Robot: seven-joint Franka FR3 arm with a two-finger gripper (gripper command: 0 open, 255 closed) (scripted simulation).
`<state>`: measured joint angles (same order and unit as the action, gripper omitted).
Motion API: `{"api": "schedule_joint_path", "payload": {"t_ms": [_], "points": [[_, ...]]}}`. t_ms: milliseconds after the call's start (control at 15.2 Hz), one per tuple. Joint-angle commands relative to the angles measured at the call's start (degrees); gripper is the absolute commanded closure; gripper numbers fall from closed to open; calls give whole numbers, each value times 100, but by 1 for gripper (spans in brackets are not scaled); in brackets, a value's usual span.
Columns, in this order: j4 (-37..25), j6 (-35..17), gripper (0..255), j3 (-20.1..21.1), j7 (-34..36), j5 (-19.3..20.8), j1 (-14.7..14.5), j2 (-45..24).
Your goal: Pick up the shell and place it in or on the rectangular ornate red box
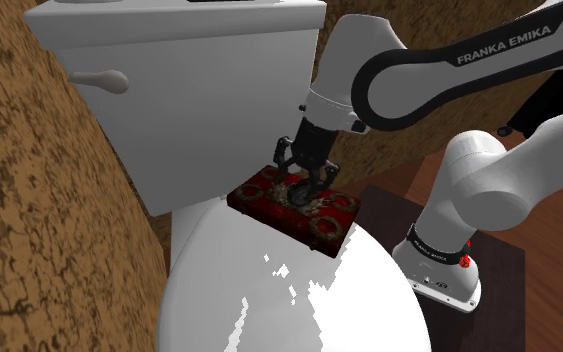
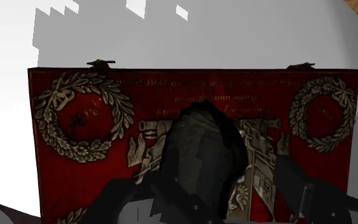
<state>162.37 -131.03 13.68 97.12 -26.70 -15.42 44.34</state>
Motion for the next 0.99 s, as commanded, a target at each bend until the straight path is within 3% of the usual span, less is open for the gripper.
{"api": "schedule_joint_path", "payload": {"t_ms": [0,198,462,924], "points": [[8,5,0,2,2,1,0,0],[3,-13,0,-8,-17,4,8,-26],[-379,947,0,-252,81,316,165,532],[-379,947,0,-252,82,317,164,532]]}}
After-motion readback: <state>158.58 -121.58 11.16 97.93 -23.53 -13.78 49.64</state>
